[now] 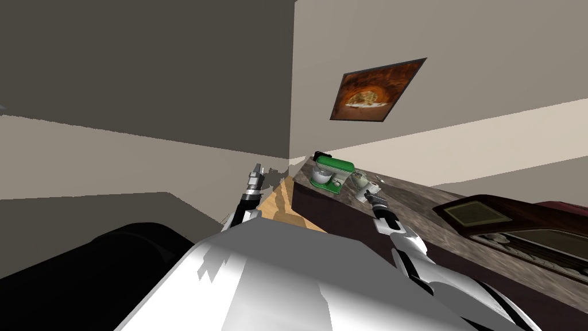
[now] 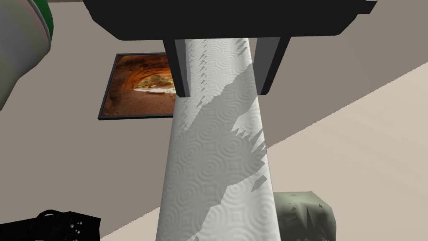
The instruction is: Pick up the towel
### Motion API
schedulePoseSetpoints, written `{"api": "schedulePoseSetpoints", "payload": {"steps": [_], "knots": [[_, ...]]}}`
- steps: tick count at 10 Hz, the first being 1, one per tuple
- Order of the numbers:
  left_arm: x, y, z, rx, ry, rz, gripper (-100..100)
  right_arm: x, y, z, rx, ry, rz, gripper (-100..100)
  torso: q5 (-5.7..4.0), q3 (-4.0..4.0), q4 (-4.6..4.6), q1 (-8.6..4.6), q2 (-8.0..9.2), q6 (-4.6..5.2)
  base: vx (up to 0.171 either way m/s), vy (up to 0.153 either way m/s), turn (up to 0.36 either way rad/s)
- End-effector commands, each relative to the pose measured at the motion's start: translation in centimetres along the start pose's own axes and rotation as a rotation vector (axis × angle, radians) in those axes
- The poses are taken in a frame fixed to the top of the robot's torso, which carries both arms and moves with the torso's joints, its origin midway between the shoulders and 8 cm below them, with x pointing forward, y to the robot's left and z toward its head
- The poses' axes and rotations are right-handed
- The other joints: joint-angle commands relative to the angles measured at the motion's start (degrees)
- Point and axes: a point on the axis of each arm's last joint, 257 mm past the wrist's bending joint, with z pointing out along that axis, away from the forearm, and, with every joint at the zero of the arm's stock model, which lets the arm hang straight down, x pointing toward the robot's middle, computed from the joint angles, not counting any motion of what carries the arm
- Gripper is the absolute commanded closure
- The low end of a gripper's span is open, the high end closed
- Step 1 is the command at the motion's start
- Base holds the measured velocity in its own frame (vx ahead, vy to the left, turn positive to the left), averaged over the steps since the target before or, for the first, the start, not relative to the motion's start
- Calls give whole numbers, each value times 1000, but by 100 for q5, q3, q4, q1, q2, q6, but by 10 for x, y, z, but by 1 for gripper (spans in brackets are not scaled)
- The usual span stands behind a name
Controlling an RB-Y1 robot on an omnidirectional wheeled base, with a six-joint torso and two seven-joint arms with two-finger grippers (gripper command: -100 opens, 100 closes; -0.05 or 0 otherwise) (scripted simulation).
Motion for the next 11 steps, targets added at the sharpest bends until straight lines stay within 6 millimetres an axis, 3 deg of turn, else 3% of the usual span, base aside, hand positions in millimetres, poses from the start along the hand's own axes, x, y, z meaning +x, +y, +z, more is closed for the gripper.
{"api": "schedulePoseSetpoints", "payload": {"steps": [1,3,4,5,6,8,9,11], "knots": [[0,0,0,0,0,0,0,22,7,-13,-16,41,0,100,0,0,0,0,0,0,96,-56,-52],[0,0,0,0,0,0,0,31,0,-20,-7,60,-4,100,-41,-36,-37,-29,-33,-3,21,-12,20],[0,0,0,0,0,0,0,7,15,-12,-43,5,-11,100,-55,-37,-48,-34,-25,5,-18,7,-21],[0,0,0,0,0,0,0,6,16,-11,-44,3,-11,100,-52,-36,-45,-32,-23,1,-16,6,-1],[0,0,0,0,0,0,0,38,27,-29,-50,58,10,100,-50,-35,-44,-29,-22,2,68,-47,-94],[0,0,0,0,0,0,0,19,38,-27,-83,15,-5,100,-60,-57,-56,-57,-58,6,66,-40,-40],[0,0,0,0,0,0,0,50,45,-46,-77,72,18,100,-59,-55,-53,-49,-55,0,77,-50,-90],[0,0,0,0,0,0,0,43,48,-50,-94,56,2,100,-93,-80,-86,-87,-74,22,59,-31,-27]]}}
